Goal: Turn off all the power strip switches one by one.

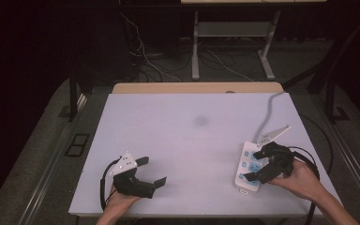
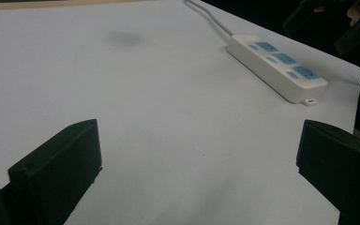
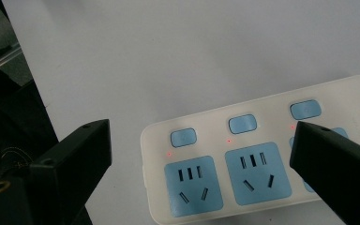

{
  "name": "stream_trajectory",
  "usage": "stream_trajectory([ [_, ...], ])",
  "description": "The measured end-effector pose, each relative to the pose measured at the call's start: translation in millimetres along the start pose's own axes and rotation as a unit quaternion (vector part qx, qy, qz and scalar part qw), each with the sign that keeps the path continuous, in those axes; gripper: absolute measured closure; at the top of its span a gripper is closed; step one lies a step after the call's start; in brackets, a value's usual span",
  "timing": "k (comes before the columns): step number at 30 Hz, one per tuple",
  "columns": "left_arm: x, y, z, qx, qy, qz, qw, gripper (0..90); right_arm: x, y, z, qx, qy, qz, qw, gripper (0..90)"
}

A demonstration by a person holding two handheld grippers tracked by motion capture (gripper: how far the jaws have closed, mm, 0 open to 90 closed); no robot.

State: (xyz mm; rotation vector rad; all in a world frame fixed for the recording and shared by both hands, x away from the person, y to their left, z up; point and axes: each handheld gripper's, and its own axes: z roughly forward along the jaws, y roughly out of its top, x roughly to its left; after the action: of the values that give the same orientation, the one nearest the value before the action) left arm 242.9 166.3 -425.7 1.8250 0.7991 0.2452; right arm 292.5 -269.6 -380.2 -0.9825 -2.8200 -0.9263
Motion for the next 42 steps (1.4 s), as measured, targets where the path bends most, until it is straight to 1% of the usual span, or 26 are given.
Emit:
stream_trajectory([
  [1, 0.1, 0.0, 0.0, 0.0, 0.0, 0.0, 1.0, 0.0, 0.6, 0.5, 0.5, 0.003, -0.001, 0.0, 1.0, 7.6],
  [2, 0.2, 0.0, 0.0, 0.0, 0.001, 0.0, 1.0, 0.0, 1.9, 0.9, 0.8, 0.004, 0.0, -0.009, 1.0, 15.0],
  [4, 0.1, 0.0, -0.1, 0.0, 0.001, 0.0, 1.0, 0.0, 2.8, 1.1, 1.0, 0.002, 0.0, -0.012, 0.9999, 15.2],
  [5, 0.1, -0.1, -0.2, 0.0, 0.001, 0.0, 1.0, 0.0, 3.7, 1.6, 1.0, 0.001, -0.01, -0.014, 0.9999, 18.3],
  [6, 0.1, -0.1, -0.2, 0.0, 0.001, 0.001, 1.0, 0.0, 3.7, 1.6, 1.0, 0.001, -0.01, -0.014, 0.9999, 18.3],
  [10, -0.1, -0.2, -0.2, 0.0, 0.002, 0.001, 1.0, 0.0, 2.8, 2.0, -1.3, -0.01, -0.011, -0.022, 0.9996, 30.7],
  [13, -0.3, -0.4, 0.1, 0.002, 0.003, 0.001, 1.0, 0.0, 1.8, 3.1, -2.8, -0.014, -0.001, -0.026, 0.9996, 45.6],
  [14, -0.3, -0.4, 0.2, 0.003, 0.004, 0.002, 1.0, 0.0, 1.5, 3.4, -2.7, -0.013, 0.007, -0.028, 0.9995, 49.1],
  [15, -0.2, -0.5, 0.3, 0.003, 0.004, 0.002, 1.0, 0.0, 1.5, 3.4, -2.7, -0.013, 0.007, -0.028, 0.9995, 49.1],
  [20, -0.4, -0.6, 0.2, 0.003, 0.004, 0.002, 1.0, 0.0, 3.2, 5.0, 3.6, 0.002, 0.019, -0.037, 0.9991, 63.5],
  [21, -0.3, -0.6, 0.2, 0.003, 0.004, 0.003, 1.0, 0.0, 4.7, 6.1, 6.4, 0.006, 0.019, -0.04, 0.999, 70.2],
  [22, -0.3, -0.7, 0.2, 0.003, 0.005, 0.003, 1.0, 0.0, 5.2, 6.5, 8.0, 0.007, 0.019, -0.043, 0.9989, 73.2],
  [23, -0.2, -0.7, 0.3, 0.003, 0.004, 0.003, 1.0, 0.0, 5.2, 6.5, 8.0, 0.007, 0.019, -0.043, 0.9989, 73.2],
  [24, -0.2, -0.7, 0.3, 0.004, 0.004, 0.003, 1.0, 0.0, 6.1, 6.8, 10.9, 0.012, 0.019, -0.044, 0.9988, 80.1],
  [25, -0.2, -0.7, 0.4, 0.004, 0.005, 0.003, 1.0, 0.0, 6.1, 6.8, 10.9, 0.012, 0.019, -0.044, 0.9988, 80.1],
  [28, -0.2, -0.7, 0.3, 0.004, 0.004, 0.003, 1.0, 0.0, 6.8, 6.3, 15.6, 0.022, 0.019, -0.046, 0.9985, 88.2],
  [29, -0.2, -0.7, 0.2, 0.004, 0.004, 0.004, 1.0, 0.0, 6.7, 6.1, 16.9, 0.023, 0.019, -0.048, 0.9984, 89.6],
  [42, 0.2, -1.0, 0.3, 0.004, 0.004, 0.003, 1.0, 0.0, 4.7, 0.3, 30.8, 0.029, 0.024, -0.038, 0.9986, 89.7],
])
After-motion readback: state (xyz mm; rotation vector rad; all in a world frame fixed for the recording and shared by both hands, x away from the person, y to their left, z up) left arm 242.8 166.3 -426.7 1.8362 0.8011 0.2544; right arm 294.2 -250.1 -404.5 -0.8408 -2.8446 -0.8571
